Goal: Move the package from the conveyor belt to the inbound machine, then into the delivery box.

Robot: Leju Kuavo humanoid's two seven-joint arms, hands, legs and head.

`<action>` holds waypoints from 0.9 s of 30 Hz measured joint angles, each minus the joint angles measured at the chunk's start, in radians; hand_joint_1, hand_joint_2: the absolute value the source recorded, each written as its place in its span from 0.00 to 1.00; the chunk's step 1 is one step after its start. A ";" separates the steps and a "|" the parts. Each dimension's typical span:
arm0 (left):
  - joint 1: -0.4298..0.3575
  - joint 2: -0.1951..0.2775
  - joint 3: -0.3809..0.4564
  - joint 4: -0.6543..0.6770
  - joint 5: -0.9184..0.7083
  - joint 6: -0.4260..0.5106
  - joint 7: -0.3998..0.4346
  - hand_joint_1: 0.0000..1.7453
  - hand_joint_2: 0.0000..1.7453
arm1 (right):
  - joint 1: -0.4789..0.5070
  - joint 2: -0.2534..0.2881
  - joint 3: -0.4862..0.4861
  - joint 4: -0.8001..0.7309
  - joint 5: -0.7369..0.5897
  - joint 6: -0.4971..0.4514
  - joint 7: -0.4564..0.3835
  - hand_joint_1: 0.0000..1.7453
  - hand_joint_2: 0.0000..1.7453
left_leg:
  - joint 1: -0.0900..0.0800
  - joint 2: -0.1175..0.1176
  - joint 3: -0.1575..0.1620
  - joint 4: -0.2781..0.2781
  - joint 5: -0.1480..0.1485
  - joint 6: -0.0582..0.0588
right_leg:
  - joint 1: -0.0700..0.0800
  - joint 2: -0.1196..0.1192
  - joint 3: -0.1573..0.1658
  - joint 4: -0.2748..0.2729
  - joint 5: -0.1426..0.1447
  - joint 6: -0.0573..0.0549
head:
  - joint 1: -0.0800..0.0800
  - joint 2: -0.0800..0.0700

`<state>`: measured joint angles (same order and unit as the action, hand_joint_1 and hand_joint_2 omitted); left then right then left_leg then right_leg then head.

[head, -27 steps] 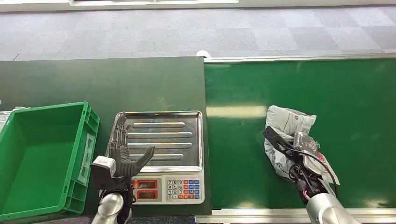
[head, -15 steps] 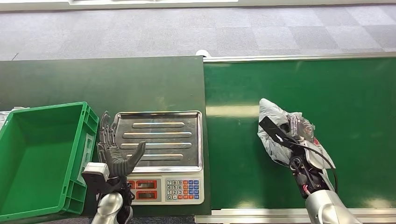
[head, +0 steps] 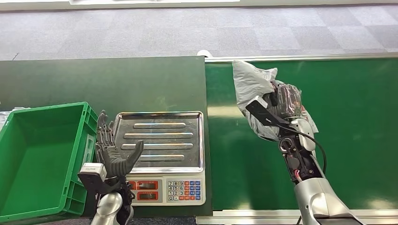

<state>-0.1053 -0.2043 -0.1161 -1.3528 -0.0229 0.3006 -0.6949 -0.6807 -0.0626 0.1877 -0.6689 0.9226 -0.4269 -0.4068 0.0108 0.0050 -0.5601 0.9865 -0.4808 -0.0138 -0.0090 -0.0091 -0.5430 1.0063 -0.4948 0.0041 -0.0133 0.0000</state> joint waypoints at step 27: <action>-0.027 -0.009 0.018 0.020 0.011 -0.042 0.000 0.00 1.00 | -0.017 0.073 0.214 -0.157 -0.031 -0.023 -0.025 1.00 1.00 | 0.000 0.000 0.000 0.000 0.000 0.000 | 0.000 0.000 0.000 0.000 0.000 0.000 | 0.000 0.000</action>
<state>-0.1319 -0.2136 -0.0980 -1.3333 -0.0120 0.2586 -0.6949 -0.6974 0.0103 0.4013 -0.8257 0.8912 -0.4499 -0.4317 0.0108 0.0049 -0.5602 0.9865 -0.4806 -0.0139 -0.0090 -0.0090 -0.5433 1.0063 -0.4947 0.0042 -0.0130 0.0000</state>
